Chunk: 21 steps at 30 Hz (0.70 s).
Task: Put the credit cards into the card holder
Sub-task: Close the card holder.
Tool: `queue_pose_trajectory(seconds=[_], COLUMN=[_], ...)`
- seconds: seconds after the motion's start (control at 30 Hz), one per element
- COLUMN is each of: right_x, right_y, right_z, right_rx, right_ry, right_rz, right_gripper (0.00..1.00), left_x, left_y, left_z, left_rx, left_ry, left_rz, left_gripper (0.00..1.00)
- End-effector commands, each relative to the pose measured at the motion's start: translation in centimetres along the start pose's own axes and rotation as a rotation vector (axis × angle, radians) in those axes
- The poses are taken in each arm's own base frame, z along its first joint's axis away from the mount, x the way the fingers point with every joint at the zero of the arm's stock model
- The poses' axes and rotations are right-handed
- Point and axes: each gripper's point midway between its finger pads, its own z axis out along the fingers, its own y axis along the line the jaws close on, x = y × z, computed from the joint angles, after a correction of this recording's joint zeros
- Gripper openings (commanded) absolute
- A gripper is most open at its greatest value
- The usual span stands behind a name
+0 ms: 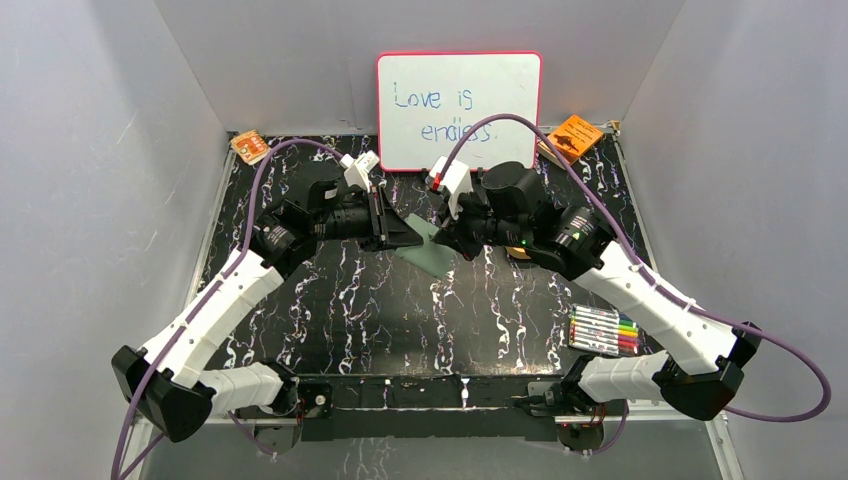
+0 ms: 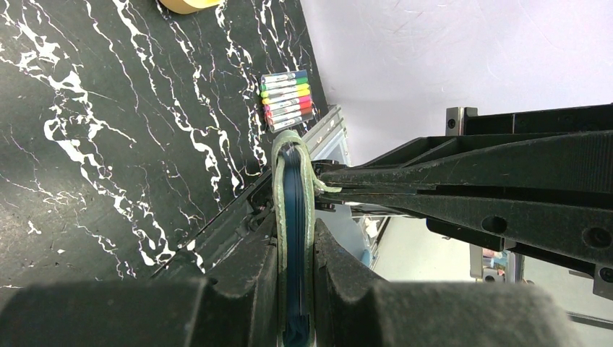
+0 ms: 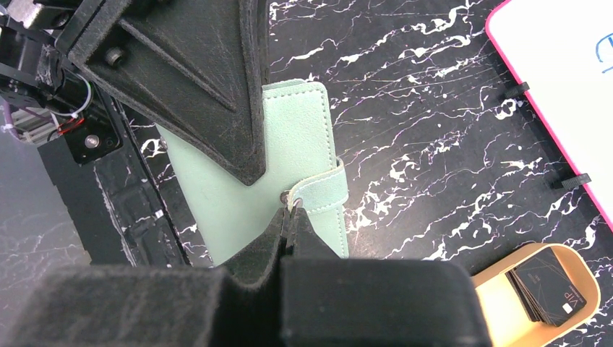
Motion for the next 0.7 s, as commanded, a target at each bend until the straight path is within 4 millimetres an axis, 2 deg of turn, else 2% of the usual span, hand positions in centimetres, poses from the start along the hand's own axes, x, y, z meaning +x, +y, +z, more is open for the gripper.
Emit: queue_pose_trajectory(seconds=[0.0, 0.2, 0.67], right_x=[-0.4, -0.8, -0.1], right_y=[-0.5, 0.2, 1.1], right_z=[-0.2, -0.2, 0.7], right_rx=[0.023, -0.012, -0.059], right_ry=[-0.007, -0.028, -0.013], right_rz=[-0.023, -0.015, 0.014], right_gripper=[0.00, 0.00, 0.00], left_x=[-0.5, -0.7, -1.4], left_y=[-3.2, -3.2, -4.0], left_z=[-1.1, -0.9, -0.7], left_rx=[0.104, 0.100, 0.125], left_ry=[-0.005, -0.007, -0.015], left_rz=[0.038, 0.032, 0.037], left_gripper=[0.00, 0.00, 0.00])
